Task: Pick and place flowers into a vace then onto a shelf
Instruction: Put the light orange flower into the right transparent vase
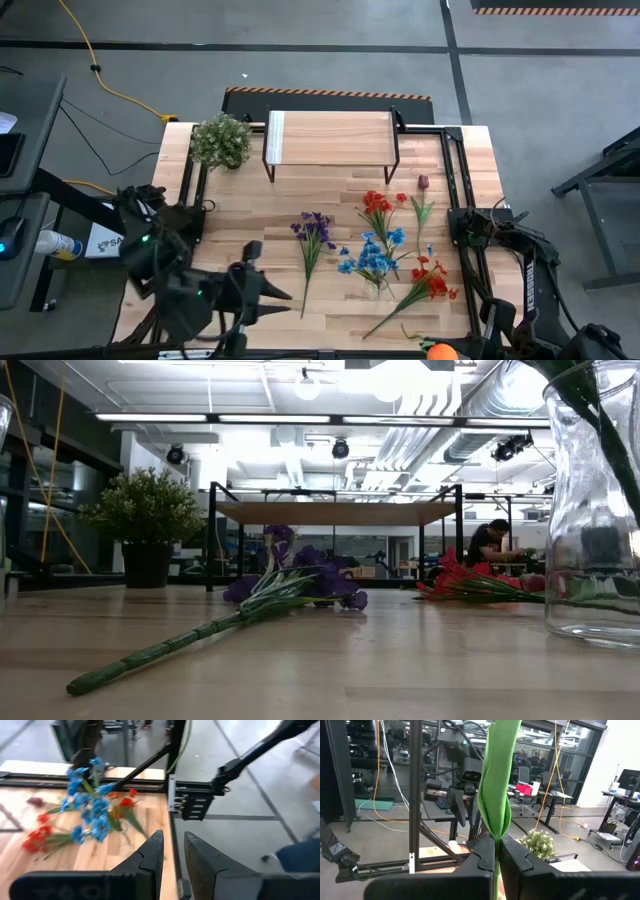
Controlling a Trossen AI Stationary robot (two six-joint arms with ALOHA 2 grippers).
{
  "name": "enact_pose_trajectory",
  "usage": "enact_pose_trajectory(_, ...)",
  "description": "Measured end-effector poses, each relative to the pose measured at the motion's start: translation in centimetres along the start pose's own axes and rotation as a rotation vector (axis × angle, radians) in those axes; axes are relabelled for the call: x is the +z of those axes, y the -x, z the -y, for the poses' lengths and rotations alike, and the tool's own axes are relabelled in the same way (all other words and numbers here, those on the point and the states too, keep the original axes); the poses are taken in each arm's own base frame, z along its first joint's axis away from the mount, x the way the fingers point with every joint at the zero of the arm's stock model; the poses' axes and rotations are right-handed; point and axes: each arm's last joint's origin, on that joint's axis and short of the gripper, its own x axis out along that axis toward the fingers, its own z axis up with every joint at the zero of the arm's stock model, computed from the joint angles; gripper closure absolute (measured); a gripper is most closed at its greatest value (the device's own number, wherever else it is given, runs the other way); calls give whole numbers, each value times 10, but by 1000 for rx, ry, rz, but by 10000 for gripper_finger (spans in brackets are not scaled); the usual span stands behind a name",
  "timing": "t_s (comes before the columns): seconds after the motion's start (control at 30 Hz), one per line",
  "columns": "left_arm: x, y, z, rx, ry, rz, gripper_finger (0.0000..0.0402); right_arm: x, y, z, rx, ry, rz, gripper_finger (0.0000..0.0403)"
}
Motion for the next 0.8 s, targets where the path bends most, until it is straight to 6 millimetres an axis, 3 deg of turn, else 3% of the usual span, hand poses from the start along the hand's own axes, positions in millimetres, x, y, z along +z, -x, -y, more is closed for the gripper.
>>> enact_pose_trajectory(0.57,-45,40,6,306,122,-8,291,-1,-9,0,-22,12,-2,402)
enact_pose_trajectory(0.8,-51,46,13,306,111,20,291,-2,-9,-2,-22,55,-2,403)
